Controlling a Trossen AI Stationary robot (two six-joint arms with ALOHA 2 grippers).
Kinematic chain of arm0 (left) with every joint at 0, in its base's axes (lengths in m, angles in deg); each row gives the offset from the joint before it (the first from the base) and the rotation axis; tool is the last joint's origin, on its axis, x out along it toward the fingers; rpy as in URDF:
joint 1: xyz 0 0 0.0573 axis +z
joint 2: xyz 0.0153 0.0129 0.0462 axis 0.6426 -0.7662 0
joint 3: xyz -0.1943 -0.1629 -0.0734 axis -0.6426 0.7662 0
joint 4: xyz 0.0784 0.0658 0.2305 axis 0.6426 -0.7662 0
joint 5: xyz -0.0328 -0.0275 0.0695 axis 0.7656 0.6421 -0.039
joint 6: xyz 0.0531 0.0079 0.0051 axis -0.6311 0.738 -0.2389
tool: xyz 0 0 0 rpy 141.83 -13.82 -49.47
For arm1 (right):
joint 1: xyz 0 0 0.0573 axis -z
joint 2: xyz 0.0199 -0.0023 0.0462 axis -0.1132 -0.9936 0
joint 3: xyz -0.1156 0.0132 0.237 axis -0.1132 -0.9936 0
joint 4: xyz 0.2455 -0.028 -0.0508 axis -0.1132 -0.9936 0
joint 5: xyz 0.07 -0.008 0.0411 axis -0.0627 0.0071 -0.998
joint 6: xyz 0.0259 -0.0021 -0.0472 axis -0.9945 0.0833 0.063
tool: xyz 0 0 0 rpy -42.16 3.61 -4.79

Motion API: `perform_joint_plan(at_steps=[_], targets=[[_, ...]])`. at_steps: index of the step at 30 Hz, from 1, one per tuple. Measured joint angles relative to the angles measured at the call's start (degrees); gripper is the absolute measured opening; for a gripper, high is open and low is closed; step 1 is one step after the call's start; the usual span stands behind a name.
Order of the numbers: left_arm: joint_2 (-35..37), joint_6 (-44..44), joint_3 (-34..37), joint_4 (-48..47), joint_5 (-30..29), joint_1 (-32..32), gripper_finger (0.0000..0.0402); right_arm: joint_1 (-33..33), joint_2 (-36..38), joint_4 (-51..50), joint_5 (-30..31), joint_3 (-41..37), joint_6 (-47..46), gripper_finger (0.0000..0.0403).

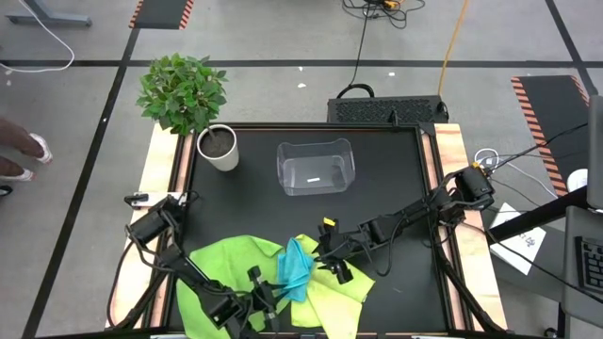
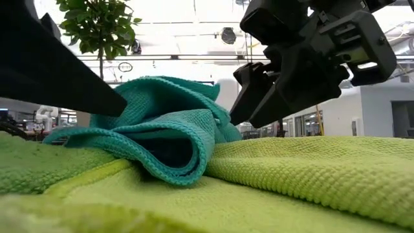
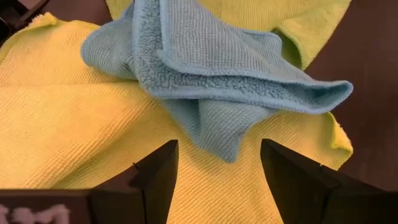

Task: Fold microfiber towels
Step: Fold the blue towel

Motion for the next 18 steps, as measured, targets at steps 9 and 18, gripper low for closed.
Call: perform_joint_plan(at_steps=[9, 18], targets=[[0.92, 0.85, -0.04, -2.73, -2.4, -1.47, 0.0088, 0.98, 0.0, 2.2, -0.09, -1.4, 0.08, 0.0222], [1.33, 0.86, -0.02, -5.71, 1.25, 0.89, 0.0088, 1.27, 0.0, 6.75, -1.97, -3.74, -1.69, 0.0222]])
